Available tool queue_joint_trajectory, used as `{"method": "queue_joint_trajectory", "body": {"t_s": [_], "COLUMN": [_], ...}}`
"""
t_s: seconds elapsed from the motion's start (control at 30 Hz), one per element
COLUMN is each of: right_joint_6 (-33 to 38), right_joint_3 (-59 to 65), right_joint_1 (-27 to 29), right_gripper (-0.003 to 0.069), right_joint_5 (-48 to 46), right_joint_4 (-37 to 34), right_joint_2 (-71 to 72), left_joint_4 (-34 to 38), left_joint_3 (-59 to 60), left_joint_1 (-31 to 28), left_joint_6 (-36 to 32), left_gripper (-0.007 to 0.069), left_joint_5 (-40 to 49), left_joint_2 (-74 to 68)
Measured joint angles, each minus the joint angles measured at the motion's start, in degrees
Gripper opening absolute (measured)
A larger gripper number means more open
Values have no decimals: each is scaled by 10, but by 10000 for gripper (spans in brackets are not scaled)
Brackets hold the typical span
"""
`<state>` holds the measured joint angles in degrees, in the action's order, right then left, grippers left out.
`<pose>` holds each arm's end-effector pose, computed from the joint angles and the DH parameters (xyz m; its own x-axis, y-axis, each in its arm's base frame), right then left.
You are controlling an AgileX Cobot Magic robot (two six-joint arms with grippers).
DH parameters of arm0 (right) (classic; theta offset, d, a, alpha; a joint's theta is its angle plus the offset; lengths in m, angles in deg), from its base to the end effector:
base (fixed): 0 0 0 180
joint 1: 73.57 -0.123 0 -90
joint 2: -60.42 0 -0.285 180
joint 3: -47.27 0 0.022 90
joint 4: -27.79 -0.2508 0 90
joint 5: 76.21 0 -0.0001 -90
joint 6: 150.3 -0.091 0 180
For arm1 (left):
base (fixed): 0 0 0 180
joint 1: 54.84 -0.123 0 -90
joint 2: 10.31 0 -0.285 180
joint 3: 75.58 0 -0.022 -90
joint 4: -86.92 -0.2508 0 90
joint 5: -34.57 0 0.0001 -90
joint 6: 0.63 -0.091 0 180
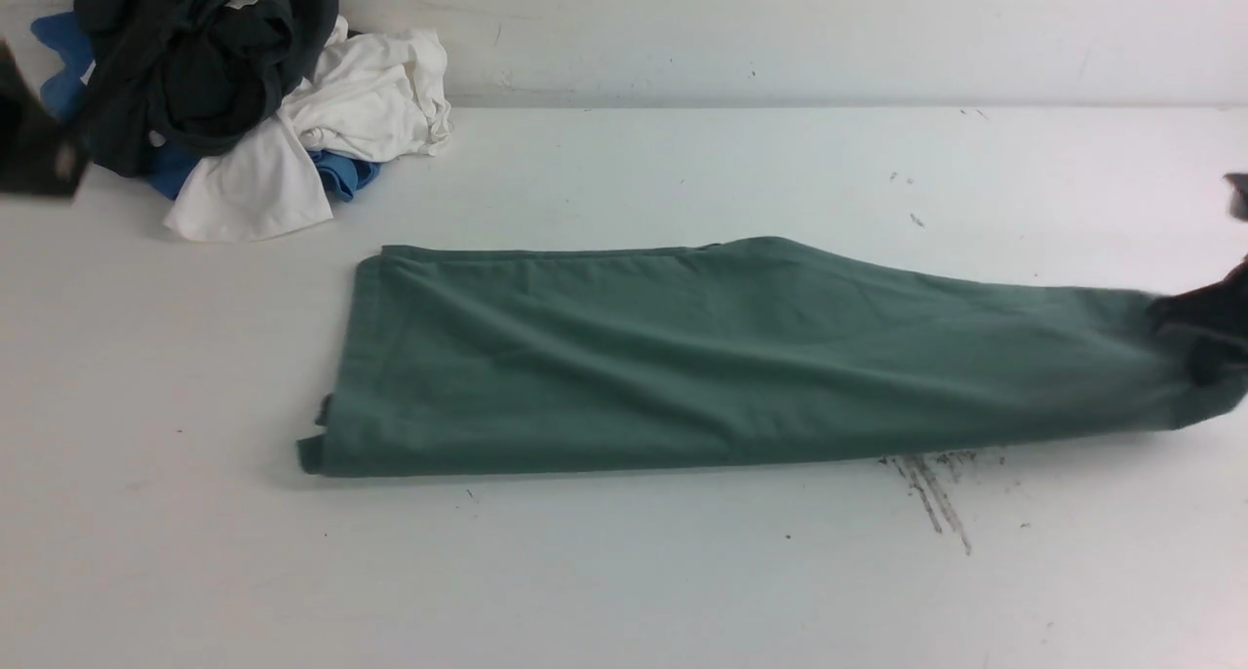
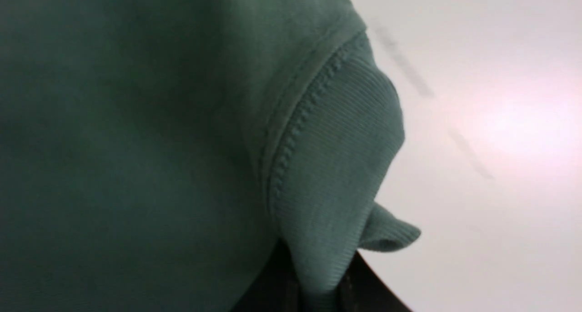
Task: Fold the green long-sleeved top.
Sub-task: Use the right arm to clamp the right edge of the fabric, then use the right arm to drag the right edge of the fabric to the left and folds it over the left edge
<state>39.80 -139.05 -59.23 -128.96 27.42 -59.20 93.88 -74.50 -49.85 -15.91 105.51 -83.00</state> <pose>0.3893 -0.0990 0.2034 -0.9686 0.0706 -0.2384 0.0815 0.9960 -0.0364 0.2005 -0.0280 0.4126 -0.7567 0.2903 -0.5857 0.3312 0.9427 0.0394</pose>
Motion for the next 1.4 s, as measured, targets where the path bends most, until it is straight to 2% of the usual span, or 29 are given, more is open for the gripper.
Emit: {"method": "queue_joint_trajectory", "body": {"t_s": [0.13, 0.23, 0.33, 0.47, 0.5, 0.57, 0.6, 0.63, 0.7, 0.77, 0.83, 0.9, 0.93, 1.0, 1.1, 1.17, 1.27, 1.3, 1.4], "right_joint_6": [-16, -2, 30, 46, 48, 50, 50, 50, 50, 50, 58, 61, 61, 68, 90, 97, 107, 108, 102], "right_joint_3": [-58, -96, -145, -163, -163, -163, -163, -163, -164, -164, -164, -163, -163, -169, -198, -210, -240, -245, -243], "right_joint_1": [16, -5, -70, -186, -238, -301, -334, -341, -416, -437, -472, -482, -483, -483, -475, -472, -459, -452, -435], "right_gripper": [31, 31, 31, 31, 31, 31, 31, 31, 32, 36, 83, 144, 153, 261, 355, 371, 379, 360, 292], "right_joint_5": [-64, -93, -121, -125, -115, -80, -58, -58, 7, 27, 73, 97, 99, 106, 82, 66, 2, -28, -78], "right_joint_4": [8, -24, -105, -205, -232, -267, -278, -278, -295, -298, -302, -316, -317, -327, -317, -308, -248, -203, -141], "right_joint_2": [53, 89, 118, 121, 111, 91, 75, 72, 14, -9, -69, -91, -92, -91, -70, -61, -30, -17, -3], "left_joint_4": [-15, -16, -16, -16, -16, -16, -16, -16, -11, -8, 3, 8, 8, 8, 17, 26, 96, 144, 231], "left_joint_3": [120, 166, 192, 195, 195, 195, 195, 195, 195, 195, 195, 195, 195, 195, 195, 195, 195, 195, 187], "left_joint_1": [0, 0, 0, 0, 0, 0, 0, 0, 0, 0, 0, 0, 0, 0, 0, 0, 0, 4, 23], "left_joint_6": [9, 11, 11, 12, 12, 12, 12, 12, 12, 12, 12, 11, 11, 11, 9, 9, -4, -29, -86], "left_gripper": [78, 78, 78, 78, 78, 78, 78, 78, 78, 78, 78, 78, 78, 78, 78, 78, 78, 78, 78], "left_joint_5": [-30, -60, -100, -132, -140, -143, -143, -143, -143, -143, -143, -141, -141, -139, -143, -148, -194, -218, -249], "left_joint_2": [7, 7, 7, 7, 7, 7, 7, 7, 7, 7, 7, 7, 7, 7, 7, 7, 1, -12, -51]}}
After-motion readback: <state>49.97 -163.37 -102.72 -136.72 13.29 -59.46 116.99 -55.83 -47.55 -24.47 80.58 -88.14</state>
